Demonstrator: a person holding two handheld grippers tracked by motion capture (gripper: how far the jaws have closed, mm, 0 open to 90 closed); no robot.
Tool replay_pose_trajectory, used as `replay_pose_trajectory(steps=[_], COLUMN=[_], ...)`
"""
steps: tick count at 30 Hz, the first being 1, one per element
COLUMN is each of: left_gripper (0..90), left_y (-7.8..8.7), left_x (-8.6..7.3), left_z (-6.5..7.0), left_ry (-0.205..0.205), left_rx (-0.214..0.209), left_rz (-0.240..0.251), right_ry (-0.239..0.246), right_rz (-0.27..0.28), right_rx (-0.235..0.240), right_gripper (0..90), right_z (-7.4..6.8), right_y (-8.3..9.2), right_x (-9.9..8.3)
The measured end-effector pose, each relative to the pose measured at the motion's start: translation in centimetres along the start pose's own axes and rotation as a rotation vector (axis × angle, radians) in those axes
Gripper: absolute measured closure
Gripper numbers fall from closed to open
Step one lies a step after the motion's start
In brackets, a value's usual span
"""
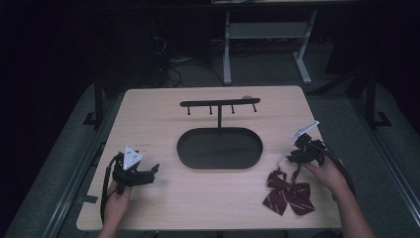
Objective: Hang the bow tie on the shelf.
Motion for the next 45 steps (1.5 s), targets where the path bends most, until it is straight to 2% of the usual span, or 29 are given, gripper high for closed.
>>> replay_pose_trajectory(steps=[1, 2, 3, 4, 5, 10, 12, 19, 22, 23, 28, 30, 43, 45], left_gripper=[13.1, 13.1, 13.1, 13.1, 13.1, 13.1, 13.1, 13.1, 13.1, 13.1, 13.1, 13.1, 13.1, 13.1], left_y=[0.0, 0.0, 0.0, 0.0, 0.0, 0.1, 0.0, 0.0, 0.0, 0.0, 0.2, 0.2, 0.2, 0.2], left_x=[0.0, 0.0, 0.0, 0.0, 0.0, 0.0, 0.0, 0.1, 0.1, 0.0, 0.1, 0.2, 0.2, 0.2], left_z=[0.0, 0.0, 0.0, 0.0, 0.0, 0.0, 0.0, 0.1, 0.1, 0.1, 0.0, 0.0, 0.0, 0.1], left_ry=[-0.005, -0.005, -0.007, -0.007, -0.010, -0.005, 0.009, -0.001, 0.000, 0.008, 0.002, -0.008, -0.008, -0.015], left_rx=[0.001, 0.001, 0.001, 0.001, 0.001, 0.001, -0.006, -0.006, -0.006, -0.007, -0.005, -0.003, -0.002, -0.002], left_rz=[-0.002, -0.002, 0.002, 0.002, 0.003, 0.001, 0.009, 0.009, 0.008, 0.010, 0.015, 0.012, 0.014, 0.019], right_ry=[0.002, 0.002, 0.012, 0.012, 0.015, 0.003, -0.003, -0.006, 0.010, 0.021, 0.061, 0.076, 0.129, 0.151], right_rz=[0.002, 0.002, 0.002, 0.002, -0.006, 0.003, 0.025, 0.079, 0.102, 0.124, 0.153, 0.157, 0.209, 0.228], right_rx=[0.000, 0.000, 0.006, 0.006, 0.008, 0.037, 0.044, 0.077, 0.084, 0.091, 0.089, 0.090, 0.089, 0.083], right_gripper=[76.1, 76.1, 83.0, 83.0, 87.3, 88.1, 88.2, 88.3, 88.4, 88.5, 88.6, 88.6, 88.7, 88.7], right_z=[0.0, 0.0, -0.1, -0.1, -0.2, -0.3, -0.4, -1.0, -1.4, -1.7, -2.2, -2.5, -3.9, -4.3], right_y=[0.0, 0.0, 0.0, 0.0, 0.0, 0.3, 0.7, 2.3, 3.3, 4.0, 5.3, 5.8, 8.9, 9.7], right_x=[0.0, 0.0, 0.1, 0.1, 0.1, 0.1, 0.1, 0.8, 1.5, 2.0, 3.2, 3.6, 5.6, 6.0])
Point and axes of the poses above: each handheld gripper's, and its own axes: y roughly backward along the jaws, x roughly out of its top, z roughly to its right, the point moved 4 cm from there along -y, roughly forward along the jaws, and after that the axes turned 13 degrees about y, right-handed, at the moved point
